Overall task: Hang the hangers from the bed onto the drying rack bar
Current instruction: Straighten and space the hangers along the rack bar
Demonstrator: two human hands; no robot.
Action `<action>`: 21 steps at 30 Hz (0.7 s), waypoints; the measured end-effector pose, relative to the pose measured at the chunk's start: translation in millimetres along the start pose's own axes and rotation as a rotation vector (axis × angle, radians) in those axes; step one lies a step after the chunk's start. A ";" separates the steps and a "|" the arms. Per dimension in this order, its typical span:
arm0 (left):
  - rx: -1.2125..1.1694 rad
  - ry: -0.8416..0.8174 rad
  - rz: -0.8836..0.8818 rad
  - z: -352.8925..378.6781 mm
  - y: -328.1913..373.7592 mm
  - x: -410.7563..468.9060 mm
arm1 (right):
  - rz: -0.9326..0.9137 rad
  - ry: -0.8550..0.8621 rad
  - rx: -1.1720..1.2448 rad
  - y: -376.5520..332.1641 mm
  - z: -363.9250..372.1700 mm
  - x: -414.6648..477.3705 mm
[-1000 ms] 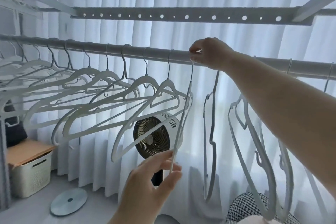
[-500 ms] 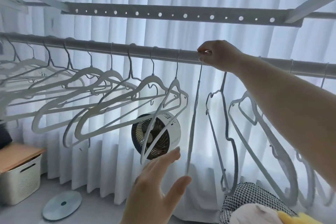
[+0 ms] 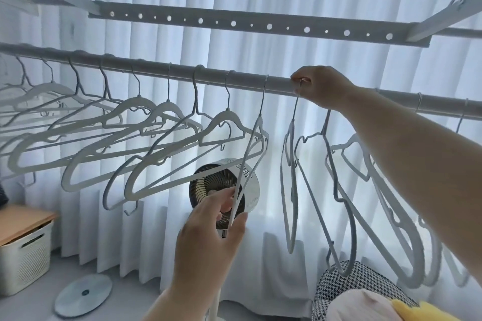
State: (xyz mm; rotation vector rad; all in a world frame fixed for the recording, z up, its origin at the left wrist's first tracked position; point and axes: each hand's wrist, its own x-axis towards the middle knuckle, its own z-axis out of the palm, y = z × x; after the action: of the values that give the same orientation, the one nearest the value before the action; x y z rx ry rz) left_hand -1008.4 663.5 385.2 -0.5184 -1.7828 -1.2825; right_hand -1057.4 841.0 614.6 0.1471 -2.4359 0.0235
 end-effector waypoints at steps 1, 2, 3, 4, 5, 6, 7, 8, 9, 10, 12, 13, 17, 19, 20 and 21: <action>0.002 0.006 -0.005 2.4 -0.2 -1.1 | 0.004 0.003 0.002 0.0 0.1 0.1; 0.005 0.006 -0.005 4.3 0.1 -2.3 | 0.007 0.004 0.005 0.0 0.3 0.1; 0.008 -0.001 -0.002 6.0 0.5 -3.8 | 0.008 0.005 0.006 0.0 0.7 0.0; 0.012 -0.011 0.008 8.0 0.6 -5.4 | 0.009 0.007 0.009 0.2 0.9 0.1; 0.020 -0.025 0.022 10.0 1.0 -7.2 | 0.010 0.009 0.012 0.3 1.2 0.2; 0.029 -0.038 0.036 12.0 1.8 -8.5 | 0.012 0.011 0.014 0.5 1.3 0.4; 0.038 -0.043 0.051 13.8 2.9 -9.7 | 0.013 0.012 0.016 0.7 1.6 0.5; 0.052 -0.036 0.073 15.5 4.2 -10.2 | 0.015 0.013 0.017 1.0 1.7 0.4; 0.068 -0.025 0.098 17.0 5.2 -10.7 | 0.016 0.012 0.017 1.2 1.8 0.4; 0.081 -0.017 0.123 18.7 5.9 -11.1 | 0.016 0.011 0.017 1.4 1.9 0.4; 0.080 -0.019 0.144 22.3 6.2 -12.4 | 0.014 0.010 0.016 1.7 1.6 0.2; 0.066 -0.025 0.138 23.9 5.9 -13.3 | 0.015 0.012 0.017 1.8 1.4 0.0; 0.035 -0.050 0.100 27.3 5.4 -15.2 | 0.018 0.012 0.018 3.3 1.1 -0.3; 0.062 -0.059 0.104 27.5 5.3 -15.1 | 0.016 0.011 0.013 3.6 1.3 -0.6; 0.071 -0.060 0.109 27.3 5.1 -15.5 | 0.015 0.012 0.012 3.5 1.4 -0.7; 0.070 -0.058 0.119 26.8 4.6 -16.1 | 0.014 0.013 0.013 3.5 1.3 -0.8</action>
State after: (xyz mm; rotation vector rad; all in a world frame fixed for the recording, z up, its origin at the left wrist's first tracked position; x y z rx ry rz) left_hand -1006.9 692.0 371.6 -0.6182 -1.8095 -1.1297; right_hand -1058.0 844.5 613.1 0.1357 -2.4246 0.0468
